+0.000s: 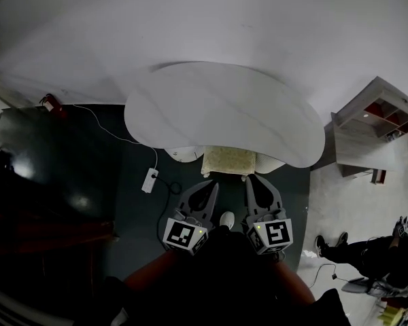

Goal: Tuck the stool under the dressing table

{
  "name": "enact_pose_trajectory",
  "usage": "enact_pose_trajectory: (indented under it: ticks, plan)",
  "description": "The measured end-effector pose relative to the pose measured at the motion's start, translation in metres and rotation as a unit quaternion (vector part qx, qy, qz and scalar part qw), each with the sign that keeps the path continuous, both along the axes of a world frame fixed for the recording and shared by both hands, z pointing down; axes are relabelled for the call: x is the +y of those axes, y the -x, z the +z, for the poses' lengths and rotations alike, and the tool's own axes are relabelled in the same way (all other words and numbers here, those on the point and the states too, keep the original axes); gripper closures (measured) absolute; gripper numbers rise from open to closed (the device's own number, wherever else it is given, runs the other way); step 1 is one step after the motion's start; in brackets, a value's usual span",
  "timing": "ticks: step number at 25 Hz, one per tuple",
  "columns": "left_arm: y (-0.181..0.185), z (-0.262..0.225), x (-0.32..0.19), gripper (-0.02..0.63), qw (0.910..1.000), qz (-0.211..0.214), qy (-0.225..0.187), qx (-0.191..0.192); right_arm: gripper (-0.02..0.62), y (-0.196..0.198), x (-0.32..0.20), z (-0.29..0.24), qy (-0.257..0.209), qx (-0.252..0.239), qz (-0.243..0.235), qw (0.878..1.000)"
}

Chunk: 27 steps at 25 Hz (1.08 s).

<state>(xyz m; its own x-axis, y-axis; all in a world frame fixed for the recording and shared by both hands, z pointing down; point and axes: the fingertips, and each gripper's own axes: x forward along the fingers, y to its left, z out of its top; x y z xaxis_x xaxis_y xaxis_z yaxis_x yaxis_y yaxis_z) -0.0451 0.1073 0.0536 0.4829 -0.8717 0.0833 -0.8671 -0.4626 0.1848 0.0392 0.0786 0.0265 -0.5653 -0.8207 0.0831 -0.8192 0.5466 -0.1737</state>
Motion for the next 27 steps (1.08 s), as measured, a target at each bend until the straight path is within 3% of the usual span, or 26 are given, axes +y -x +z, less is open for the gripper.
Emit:
enact_pose_trajectory:
  ticks: [5, 14, 27]
  plan:
    - [0.001, -0.005, -0.001, 0.591, 0.9999, -0.01, -0.004, -0.009, 0.554, -0.002, 0.005, -0.007, -0.003, 0.002, 0.003, 1.0]
    - [0.004, -0.01, 0.01, 0.591, 0.9998, 0.008, -0.016, -0.001, 0.558, 0.014, 0.022, 0.0, 0.0, -0.001, -0.005, 1.0]
    - [0.032, -0.013, 0.029, 0.591, 0.9997, 0.014, -0.013, 0.012, 0.56, 0.045, 0.042, -0.004, -0.013, 0.018, -0.009, 1.0]
